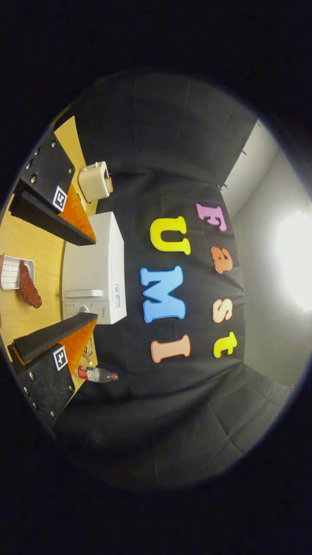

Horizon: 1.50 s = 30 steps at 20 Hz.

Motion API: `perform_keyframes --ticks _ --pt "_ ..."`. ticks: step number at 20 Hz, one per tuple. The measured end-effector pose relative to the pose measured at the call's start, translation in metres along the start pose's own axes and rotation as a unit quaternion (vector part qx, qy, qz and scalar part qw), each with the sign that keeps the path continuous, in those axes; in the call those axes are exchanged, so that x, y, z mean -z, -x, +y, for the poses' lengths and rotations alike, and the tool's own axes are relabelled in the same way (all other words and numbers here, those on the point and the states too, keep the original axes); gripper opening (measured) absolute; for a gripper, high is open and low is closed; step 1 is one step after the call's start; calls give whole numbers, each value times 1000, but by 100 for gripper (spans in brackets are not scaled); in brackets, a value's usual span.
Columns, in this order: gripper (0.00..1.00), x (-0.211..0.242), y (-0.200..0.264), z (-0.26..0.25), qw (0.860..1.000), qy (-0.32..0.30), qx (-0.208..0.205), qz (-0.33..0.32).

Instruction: Open the microwave, put the food inside, and close the microwave door.

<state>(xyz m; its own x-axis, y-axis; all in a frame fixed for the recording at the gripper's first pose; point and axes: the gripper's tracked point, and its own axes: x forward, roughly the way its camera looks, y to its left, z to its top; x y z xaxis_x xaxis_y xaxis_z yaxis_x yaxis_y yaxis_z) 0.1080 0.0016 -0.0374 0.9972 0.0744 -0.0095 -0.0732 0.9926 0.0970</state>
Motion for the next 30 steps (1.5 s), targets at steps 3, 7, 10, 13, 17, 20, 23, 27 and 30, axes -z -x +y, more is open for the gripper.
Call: perform_keyframes --ticks 3,7,10,13,17,20,23,27,30 --pt "96 13 -39 -12 1000 -22 2 5" --pt "93 29 -83 -25 1000 -22 12 8" --pt "93 47 -116 -27 999 -13 20 22" --pt "93 64 -144 -31 999 -9 28 34" --pt "93 88 -184 -33 998 -8 43 55" --pt "93 106 -210 -41 995 -9 66 71" --pt "93 129 -228 -39 993 -12 72 91" --pt "85 145 -246 -44 992 -2 84 99" --pt "65 146 -253 -58 990 10 108 91"
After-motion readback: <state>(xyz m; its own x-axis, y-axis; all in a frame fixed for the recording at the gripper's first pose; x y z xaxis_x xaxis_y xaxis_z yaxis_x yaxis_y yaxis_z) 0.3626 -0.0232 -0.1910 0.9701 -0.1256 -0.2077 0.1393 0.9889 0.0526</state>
